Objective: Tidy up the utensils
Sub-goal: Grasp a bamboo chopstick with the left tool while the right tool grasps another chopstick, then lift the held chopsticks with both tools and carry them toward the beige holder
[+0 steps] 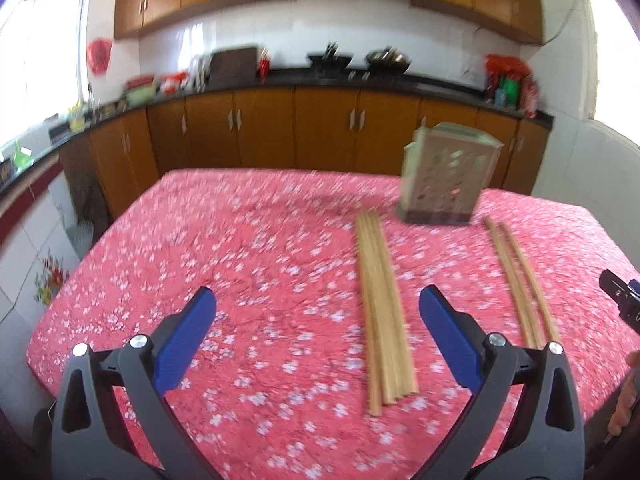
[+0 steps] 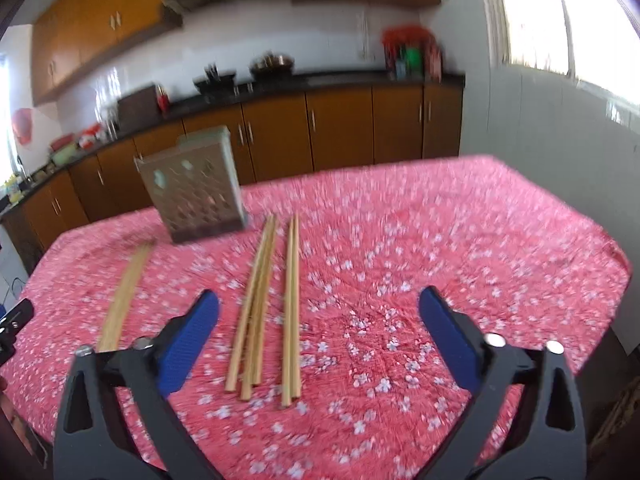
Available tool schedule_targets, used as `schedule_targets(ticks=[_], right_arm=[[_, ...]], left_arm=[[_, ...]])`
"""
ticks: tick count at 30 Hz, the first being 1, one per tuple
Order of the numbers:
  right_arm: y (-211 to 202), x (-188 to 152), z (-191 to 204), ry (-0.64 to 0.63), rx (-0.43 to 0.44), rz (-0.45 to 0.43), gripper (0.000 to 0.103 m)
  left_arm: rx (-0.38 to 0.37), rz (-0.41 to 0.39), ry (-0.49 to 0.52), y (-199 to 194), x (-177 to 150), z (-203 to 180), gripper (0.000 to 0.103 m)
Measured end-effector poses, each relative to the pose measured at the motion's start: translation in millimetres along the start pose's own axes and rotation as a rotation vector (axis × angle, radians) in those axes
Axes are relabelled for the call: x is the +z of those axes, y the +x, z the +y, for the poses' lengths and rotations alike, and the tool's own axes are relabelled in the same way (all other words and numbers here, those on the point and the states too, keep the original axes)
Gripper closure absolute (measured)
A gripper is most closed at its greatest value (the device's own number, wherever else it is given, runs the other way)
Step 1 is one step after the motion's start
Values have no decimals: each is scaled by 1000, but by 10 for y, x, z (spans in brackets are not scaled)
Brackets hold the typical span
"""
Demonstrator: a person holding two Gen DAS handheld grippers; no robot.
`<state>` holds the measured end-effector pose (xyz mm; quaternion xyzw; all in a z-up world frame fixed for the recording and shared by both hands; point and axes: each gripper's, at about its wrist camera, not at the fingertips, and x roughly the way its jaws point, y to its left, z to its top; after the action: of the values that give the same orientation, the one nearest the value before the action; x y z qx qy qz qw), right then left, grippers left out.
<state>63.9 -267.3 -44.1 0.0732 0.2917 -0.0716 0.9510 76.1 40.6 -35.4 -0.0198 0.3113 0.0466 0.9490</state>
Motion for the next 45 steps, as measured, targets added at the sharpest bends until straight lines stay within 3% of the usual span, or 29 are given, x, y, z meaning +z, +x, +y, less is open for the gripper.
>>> schedule_targets(ticks=[2,5,8,13,19,21,27,35,45], right_arm=[[269,49,-15,-7,17,91,44],[658,65,-38,6,63,215,65],[900,45,-41,31,111,302,78],[1038,-8,10,3,131,358,87],[1114,-16,57,-55,112,369,95],[1140,-9,76,-78,61,352,95],[1151,2,17,-51,66,319,95],[1154,12,34,-65,64,314,95],[1083,-22,69,-95,66,303,95]], left_arm=[[11,46,-12,183,29,99,9],[9,118,-5,429,46,153,30],[-21,179,-6,607,23,171,41],[-67,222,27,735,-21,66,48],[-122,261,66,835,-30,-84,60],[-140,279,73,872,-29,-119,67],[-193,324,78,995,-94,-164,83],[-254,328,86,979,-120,-220,85],[-169,339,155,995,-148,-307,86]])
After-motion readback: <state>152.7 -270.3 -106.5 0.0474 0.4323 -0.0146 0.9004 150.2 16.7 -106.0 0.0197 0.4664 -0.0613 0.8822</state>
